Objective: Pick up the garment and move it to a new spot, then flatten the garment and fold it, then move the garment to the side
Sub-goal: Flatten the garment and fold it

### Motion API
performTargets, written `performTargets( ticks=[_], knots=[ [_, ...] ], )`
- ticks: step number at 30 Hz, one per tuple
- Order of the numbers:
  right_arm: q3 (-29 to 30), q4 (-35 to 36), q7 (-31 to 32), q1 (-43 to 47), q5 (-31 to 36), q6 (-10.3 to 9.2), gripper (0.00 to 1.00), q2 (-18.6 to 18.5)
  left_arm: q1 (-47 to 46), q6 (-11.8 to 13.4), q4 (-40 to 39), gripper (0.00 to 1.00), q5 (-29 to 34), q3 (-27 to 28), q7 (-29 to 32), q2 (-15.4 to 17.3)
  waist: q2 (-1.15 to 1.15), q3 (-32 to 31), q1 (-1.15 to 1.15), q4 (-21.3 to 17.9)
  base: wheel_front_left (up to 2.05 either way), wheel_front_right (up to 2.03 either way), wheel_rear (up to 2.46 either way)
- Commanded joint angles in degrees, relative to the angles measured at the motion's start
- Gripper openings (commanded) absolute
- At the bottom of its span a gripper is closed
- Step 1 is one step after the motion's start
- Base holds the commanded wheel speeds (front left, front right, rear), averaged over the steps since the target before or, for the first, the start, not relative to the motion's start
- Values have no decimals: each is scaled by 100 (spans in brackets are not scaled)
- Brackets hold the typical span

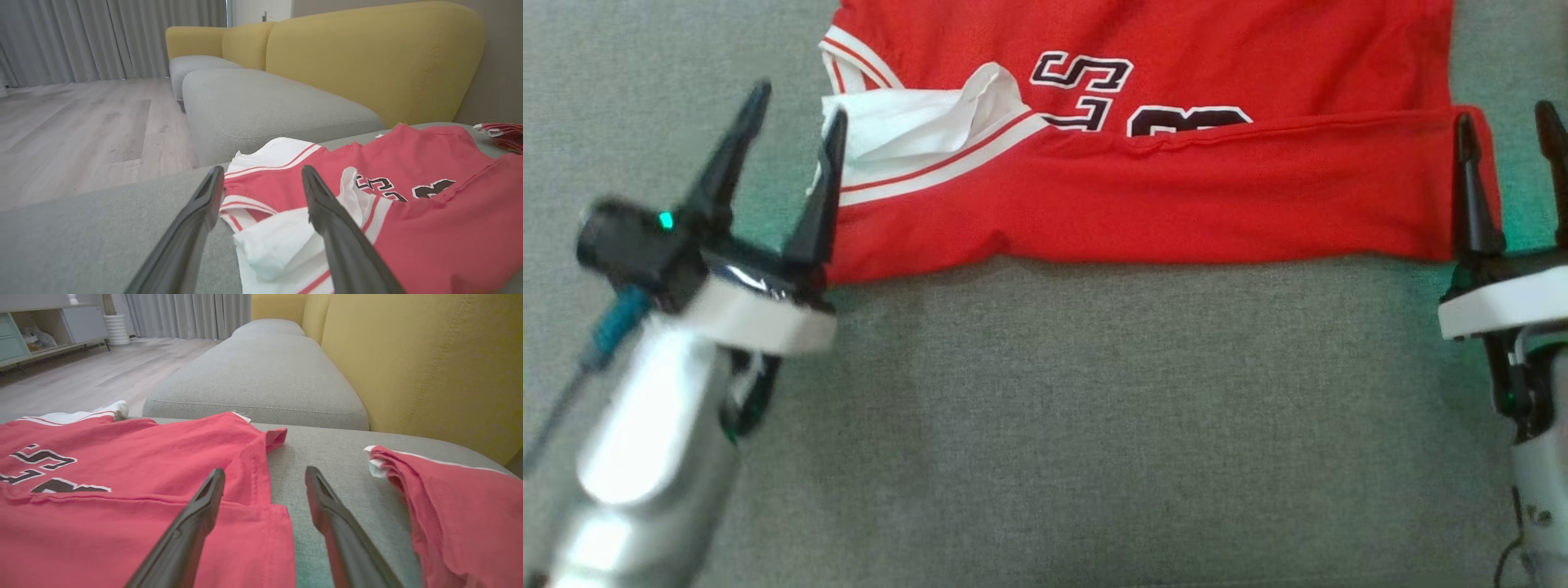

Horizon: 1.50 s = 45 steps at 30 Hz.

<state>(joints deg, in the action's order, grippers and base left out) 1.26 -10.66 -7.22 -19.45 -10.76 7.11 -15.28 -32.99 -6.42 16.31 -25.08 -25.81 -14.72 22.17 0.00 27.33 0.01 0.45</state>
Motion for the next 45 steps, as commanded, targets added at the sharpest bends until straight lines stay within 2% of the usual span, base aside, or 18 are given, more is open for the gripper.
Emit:
performTargets(
  ticks=[1, 2, 6, 9, 15, 18, 19, 20, 21, 22, 26, 34, 35, 37, 38, 45],
  knots=[
    [-6, 132, -132, 164, 5, 37, 100, -5, 377, 122, -236, 100, 111, 372, -28, 22, 0, -55, -1, 32, 0, 0, 0],
    [-6, 132, -132, 164, 5, 37, 100, -5, 377, 122, -236, 100, 111, 372, -28, 22, 0, -55, -1, 32, 0, 0, 0],
    [100, 68, -284, 392, -9, 37, 100, 107, 1086, 115, -347, 100, 90, 674, -28, -384, 0, -157, -1, 76, 0, 0, 0],
    [99, 22, -327, 480, -33, 37, 100, 173, 1399, 46, -178, 100, 135, 765, -28, -534, 0, -208, -1, 72, 0, 0, 0],
    [15, -85, -368, 451, -86, 37, 100, 196, 1369, -46, 717, 100, 232, 921, -28, -664, 0, -235, -1, 15, 0, 0, 0],
    [-1, -125, -384, 452, -109, 37, 100, 171, 1263, -78, 1116, 100, 233, 805, -28, -685, 0, -239, -1, 0, 0, 0, 0],
    [1, -140, -387, 455, -117, 37, 100, 160, 1230, -86, 1199, 91, 214, 759, -28, -693, 0, -246, -1, -6, 0, 0, 0],
    [7, -156, -389, 456, -126, 37, 100, 149, 1215, -93, 1265, 49, 172, 703, -28, -701, 0, -257, -1, -10, 0, 0, 0],
    [16, -172, -393, 456, -132, 37, 100, 140, 1210, -98, 1315, 32, 130, 632, -28, -699, 0, -270, -1, -13, 0, 0, 0],
    [22, -192, -397, 456, -138, 37, 100, 134, 1213, -101, 1332, 1, 89, 543, -28, -689, 0, -291, -1, -13, 0, 0, 0],
    [51, -416, -310, 474, -188, 37, 100, 175, 1279, -104, 1243, 0, -160, 138, -28, -533, 0, -416, -1, 29, 0, 0, 0],
    [57, -1352, 85, 256, -163, 37, 100, 241, 1431, -106, 792, 0, -73, 254, -28, -298, 0, -573, -1, 168, 0, 0, 0],
    [41, -1490, 163, 221, -192, 37, 93, 251, 1438, -106, 773, 0, -73, 239, -28, -290, 0, -582, -1, 190, 0, 0, 0],
    [-49, -1684, 302, 179, -282, 37, 33, 254, 1431, -106, 728, 0, -72, 212, -28, -283, 0, -594, -1, 247, 0, 0, 0],
    [-67, -1733, 334, 175, -332, 37, 0, 242, 1430, -106, 709, 0, -72, 201, -28, -282, 0, -600, -1, 273, 0, 0, 0],
    [36, -1630, 264, 388, -469, 37, 0, -16, 1595, -106, 413, 0, 133, 337, -28, -237, 0, -690, -1, 341, 0, 0, 0]
  ],
)
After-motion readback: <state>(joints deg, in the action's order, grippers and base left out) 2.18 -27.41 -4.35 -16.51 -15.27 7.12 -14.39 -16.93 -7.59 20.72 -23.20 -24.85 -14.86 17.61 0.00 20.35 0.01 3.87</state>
